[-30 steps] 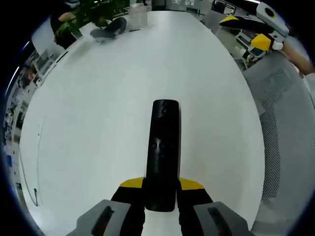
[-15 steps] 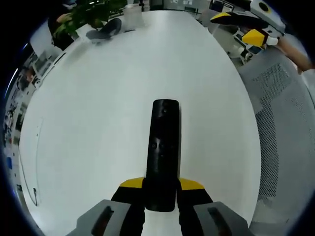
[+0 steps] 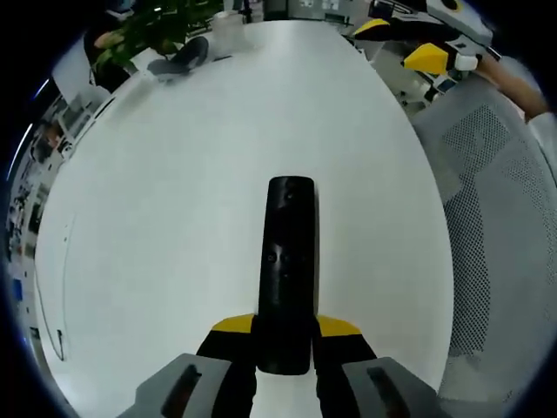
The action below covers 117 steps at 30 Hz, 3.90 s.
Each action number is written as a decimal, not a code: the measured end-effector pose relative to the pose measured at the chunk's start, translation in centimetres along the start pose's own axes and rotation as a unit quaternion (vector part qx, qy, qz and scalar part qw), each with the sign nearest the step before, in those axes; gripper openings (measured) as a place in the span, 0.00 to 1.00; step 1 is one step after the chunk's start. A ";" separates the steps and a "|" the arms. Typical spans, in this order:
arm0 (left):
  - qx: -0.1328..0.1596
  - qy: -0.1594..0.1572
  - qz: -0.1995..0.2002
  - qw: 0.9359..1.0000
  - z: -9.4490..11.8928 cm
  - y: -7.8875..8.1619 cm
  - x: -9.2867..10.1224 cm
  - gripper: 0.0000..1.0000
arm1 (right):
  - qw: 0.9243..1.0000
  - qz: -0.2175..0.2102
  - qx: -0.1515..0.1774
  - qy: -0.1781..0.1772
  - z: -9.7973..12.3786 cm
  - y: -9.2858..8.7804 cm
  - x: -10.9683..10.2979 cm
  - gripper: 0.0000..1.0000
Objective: Press the specified remote control buttons in sequence, fully releasing each button before pressing the next.
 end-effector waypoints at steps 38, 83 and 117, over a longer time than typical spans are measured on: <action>0.005 0.001 -0.001 1.000 0.1 -0.2 2.9 0.23 | 1.000 0.007 -0.011 0.014 -0.2 -0.2 -0.3 0.37; -0.001 -0.006 -0.014 1.000 0.2 -0.2 5.5 0.23 | 0.999 0.009 -0.021 0.022 -0.3 -0.3 -0.5 0.36; -0.008 -0.007 -0.017 1.000 0.1 -0.1 8.8 0.23 | 0.999 0.012 -0.028 0.025 -0.4 -0.4 -0.6 0.36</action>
Point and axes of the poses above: the point that each gripper's makers call its tool centre point, and the gripper's own axes: z roughly backward along the fingers, x roughly to its right, y roughly out of its top, the point moved 9 cm from there along z, roughly backward along the fingers, and after that the axes turned 13 degrees about x, right-handed, at the moved point
